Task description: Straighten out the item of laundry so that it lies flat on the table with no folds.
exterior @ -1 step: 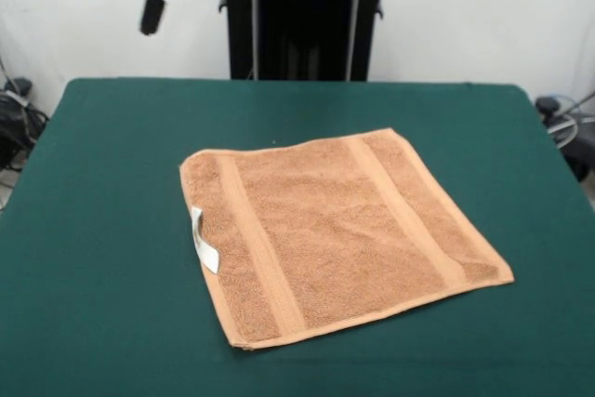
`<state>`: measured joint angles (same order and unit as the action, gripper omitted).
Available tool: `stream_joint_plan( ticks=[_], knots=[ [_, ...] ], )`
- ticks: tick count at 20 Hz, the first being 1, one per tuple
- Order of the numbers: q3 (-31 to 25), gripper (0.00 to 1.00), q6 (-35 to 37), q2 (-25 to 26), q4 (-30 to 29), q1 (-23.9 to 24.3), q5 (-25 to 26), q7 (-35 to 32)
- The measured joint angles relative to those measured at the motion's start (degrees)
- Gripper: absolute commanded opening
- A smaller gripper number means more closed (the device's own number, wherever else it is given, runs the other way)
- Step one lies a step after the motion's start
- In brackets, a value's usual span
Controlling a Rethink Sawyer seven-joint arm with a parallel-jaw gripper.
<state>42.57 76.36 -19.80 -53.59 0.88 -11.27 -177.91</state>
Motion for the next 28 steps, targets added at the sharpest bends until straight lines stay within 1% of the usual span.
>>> stream_joint_plan(
  ticks=[3,6,8,12,13,16,17,18,23,24,28],
  knots=[
    [0.0,1.00,-2.7,-0.6,-1.7,0.0,1.0,0.0],
    [0.0,1.00,-6.0,-1.1,-3.3,0.0,3.2,0.0],
    [0.0,1.00,-6.8,-1.2,-3.6,0.0,3.9,0.0],
    [-0.3,1.00,-9.2,-1.7,-3.8,0.0,7.0,0.5],
    [-0.7,1.00,-11.7,-1.9,-3.8,0.0,9.7,1.8],
    [-1.3,1.00,-14.5,-2.3,-3.8,0.0,12.2,3.7],
    [-1.6,1.00,-15.9,-2.5,-3.8,0.0,13.4,4.9],
    [-2.1,1.00,-18.7,-2.9,-3.8,0.0,15.4,7.6],
    [-2.8,1.00,-21.5,-3.2,-3.8,0.0,17.6,11.8],
    [-3.2,1.00,-21.9,-3.2,-3.8,0.0,18.0,13.5],
    [-3.4,1.00,-21.9,-3.1,-3.8,-0.1,18.4,15.3]
  ],
)
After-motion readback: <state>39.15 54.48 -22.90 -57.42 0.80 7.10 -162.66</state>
